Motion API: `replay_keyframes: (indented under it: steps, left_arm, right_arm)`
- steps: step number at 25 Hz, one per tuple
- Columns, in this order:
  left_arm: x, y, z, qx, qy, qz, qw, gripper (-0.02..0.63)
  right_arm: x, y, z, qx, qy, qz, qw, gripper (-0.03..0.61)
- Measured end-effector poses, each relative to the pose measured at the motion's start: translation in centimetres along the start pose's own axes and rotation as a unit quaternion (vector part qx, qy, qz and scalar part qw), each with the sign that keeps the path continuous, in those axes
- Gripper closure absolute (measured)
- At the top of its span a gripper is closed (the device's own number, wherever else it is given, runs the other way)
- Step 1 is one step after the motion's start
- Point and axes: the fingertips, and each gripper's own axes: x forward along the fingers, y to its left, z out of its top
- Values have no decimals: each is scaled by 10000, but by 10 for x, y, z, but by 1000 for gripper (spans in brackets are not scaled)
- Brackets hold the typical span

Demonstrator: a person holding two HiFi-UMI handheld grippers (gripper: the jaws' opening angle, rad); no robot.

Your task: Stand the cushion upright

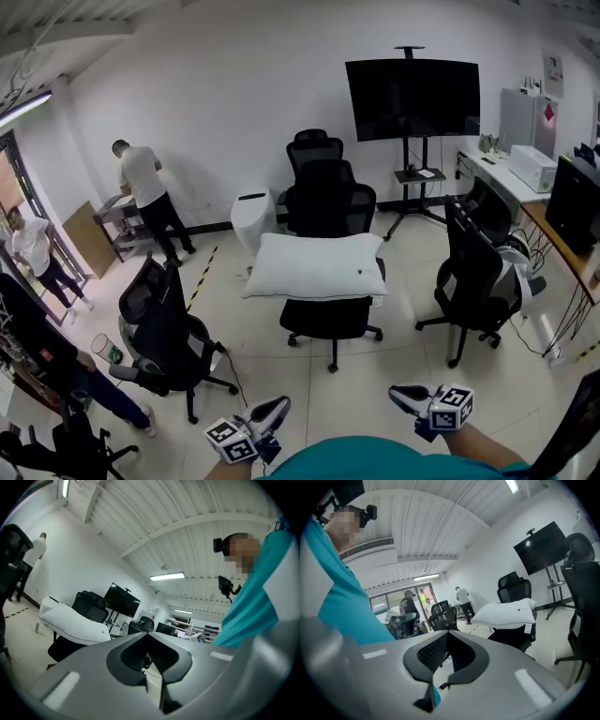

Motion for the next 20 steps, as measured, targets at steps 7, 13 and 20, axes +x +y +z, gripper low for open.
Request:
replay_keyframes:
  steps: [7,13,20]
  left_arm:
    - [33,14,-5,-114,187,-80,9997,601]
    - [49,88,20,-177,116,-347,9992,601]
    - [74,188,72,142,524,-1100,9924,601]
  right_arm:
    - [7,-36,6,134,34,-27,9999,575]
    - [66,-65,35,78,-21,-235,9997,575]
    - [150,-100,99,66,-449,-738,9962,575]
